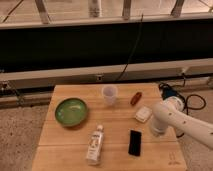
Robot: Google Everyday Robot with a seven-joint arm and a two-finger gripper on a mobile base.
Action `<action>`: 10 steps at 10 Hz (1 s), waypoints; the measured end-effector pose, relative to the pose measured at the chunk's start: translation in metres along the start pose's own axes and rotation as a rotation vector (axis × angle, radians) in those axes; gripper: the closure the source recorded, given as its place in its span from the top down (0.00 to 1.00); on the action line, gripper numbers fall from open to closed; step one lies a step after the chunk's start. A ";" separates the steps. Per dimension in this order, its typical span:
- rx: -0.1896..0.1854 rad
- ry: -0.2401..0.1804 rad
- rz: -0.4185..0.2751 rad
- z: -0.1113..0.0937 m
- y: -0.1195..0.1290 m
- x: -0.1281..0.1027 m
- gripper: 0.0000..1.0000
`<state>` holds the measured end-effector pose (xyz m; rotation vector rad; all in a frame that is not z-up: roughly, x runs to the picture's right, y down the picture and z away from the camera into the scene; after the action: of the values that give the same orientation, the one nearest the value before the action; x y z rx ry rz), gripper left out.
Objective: Push the eraser across the table
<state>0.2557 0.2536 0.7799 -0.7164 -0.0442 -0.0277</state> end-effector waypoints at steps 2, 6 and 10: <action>-0.018 -0.005 -0.006 0.007 0.005 -0.004 0.01; -0.050 -0.007 -0.031 0.019 0.008 -0.012 0.01; -0.094 0.006 -0.091 0.028 0.006 -0.029 0.01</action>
<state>0.2262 0.2770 0.7957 -0.8076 -0.0698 -0.1194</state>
